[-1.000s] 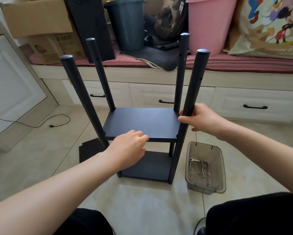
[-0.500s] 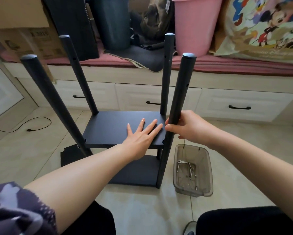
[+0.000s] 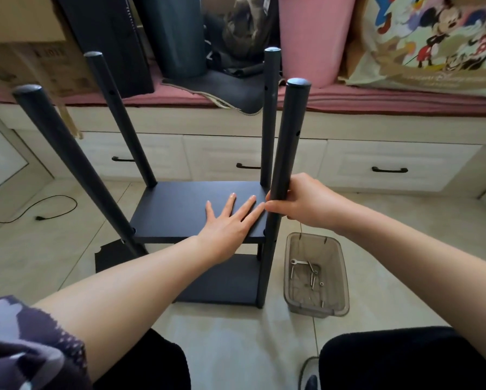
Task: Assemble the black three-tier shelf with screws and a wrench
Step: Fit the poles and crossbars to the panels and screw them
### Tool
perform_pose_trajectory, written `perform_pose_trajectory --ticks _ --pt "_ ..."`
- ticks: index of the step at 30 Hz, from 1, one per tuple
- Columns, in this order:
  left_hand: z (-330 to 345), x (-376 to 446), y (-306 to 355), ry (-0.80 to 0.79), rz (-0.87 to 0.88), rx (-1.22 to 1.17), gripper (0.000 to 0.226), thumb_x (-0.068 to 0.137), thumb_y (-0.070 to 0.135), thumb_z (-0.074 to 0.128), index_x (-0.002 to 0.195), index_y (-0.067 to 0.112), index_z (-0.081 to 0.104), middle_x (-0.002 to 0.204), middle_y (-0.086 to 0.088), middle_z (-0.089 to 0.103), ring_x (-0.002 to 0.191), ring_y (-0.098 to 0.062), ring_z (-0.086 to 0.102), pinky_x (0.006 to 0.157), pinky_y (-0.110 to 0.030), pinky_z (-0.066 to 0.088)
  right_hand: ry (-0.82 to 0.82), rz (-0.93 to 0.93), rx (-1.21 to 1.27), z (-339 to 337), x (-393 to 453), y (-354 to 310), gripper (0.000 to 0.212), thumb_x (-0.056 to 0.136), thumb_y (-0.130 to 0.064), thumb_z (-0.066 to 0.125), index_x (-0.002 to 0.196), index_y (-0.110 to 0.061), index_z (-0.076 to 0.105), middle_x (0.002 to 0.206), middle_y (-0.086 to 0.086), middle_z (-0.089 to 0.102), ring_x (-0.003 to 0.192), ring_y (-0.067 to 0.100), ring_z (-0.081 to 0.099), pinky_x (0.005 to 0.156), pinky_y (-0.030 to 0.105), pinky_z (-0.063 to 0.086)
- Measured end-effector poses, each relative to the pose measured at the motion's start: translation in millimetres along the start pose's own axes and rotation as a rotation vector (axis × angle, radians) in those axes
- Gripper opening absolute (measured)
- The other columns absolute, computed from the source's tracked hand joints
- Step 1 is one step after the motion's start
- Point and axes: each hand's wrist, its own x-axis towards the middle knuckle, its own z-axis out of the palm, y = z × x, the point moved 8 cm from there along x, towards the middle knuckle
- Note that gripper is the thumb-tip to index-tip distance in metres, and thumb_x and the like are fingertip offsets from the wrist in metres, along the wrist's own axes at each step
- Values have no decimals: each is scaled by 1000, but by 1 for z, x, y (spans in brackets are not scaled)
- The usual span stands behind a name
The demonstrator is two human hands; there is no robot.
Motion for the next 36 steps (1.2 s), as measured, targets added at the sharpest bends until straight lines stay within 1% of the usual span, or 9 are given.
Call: perform_pose_trajectory --ticks 4,11,15,18,23,26,28,31,36 --pt "1 -5 -1 12 -9 34 97 97 -1 48 154 23 -27 167 -3 -23 152 -44 -14 113 -74 11 15 -1 -18 5 1 -5 24 88 -33 70 93 -9 67 91 13 70 80 26 63 79 40 54" --pt "2 -6 4 32 -52 -106 101 96 47 60 158 25 -16 168 2 -18 154 -34 -14 120 -64 4 70 -16 -51 6 -5 -7 29 89 -35 67 95 -7 64 89 12 69 86 28 64 77 39 53" --pt "7 -5 3 51 -144 -156 104 89 72 52 157 36 -17 166 8 -23 153 -36 -20 116 -69 -1 87 -40 -107 2 -6 -7 34 91 -41 65 108 -13 64 89 5 70 85 23 66 80 41 56" --pt "9 -8 5 113 -204 -174 98 84 87 32 157 39 -13 168 8 -17 153 -35 -17 117 -70 -2 100 -27 -103 4 -6 -6 28 92 -40 64 106 -16 62 85 4 70 74 19 69 73 37 59" --pt "7 -11 6 192 -245 -189 91 81 87 11 158 42 -6 169 10 -4 155 -32 -10 118 -69 2 65 -11 51 10 -8 0 19 94 -33 63 100 -16 61 80 2 73 61 11 72 63 29 60" --pt "8 -12 6 224 -245 -162 94 76 87 0 158 42 -6 169 10 -4 155 -32 -7 118 -69 5 28 40 159 6 -13 22 32 90 -39 68 110 -15 61 86 2 73 66 10 73 66 33 62" --pt "8 -12 7 251 -227 -151 96 75 87 -6 160 40 -4 169 10 -1 156 -34 -3 118 -69 6 22 101 95 1 -16 47 40 89 -40 69 118 -15 59 92 5 73 73 12 73 71 34 62" --pt "2 -16 11 303 -208 -147 93 83 86 0 161 36 15 168 8 13 155 -37 8 119 -66 12 -81 201 -163 2 -11 87 32 91 -30 68 114 -7 69 102 10 73 82 17 68 73 29 55" --pt "-9 -22 17 456 -180 -149 81 89 75 28 148 24 51 154 -2 48 143 -47 37 112 -66 31 -126 336 -214 25 11 149 19 90 -10 63 106 -4 73 100 15 74 92 27 71 85 34 56"
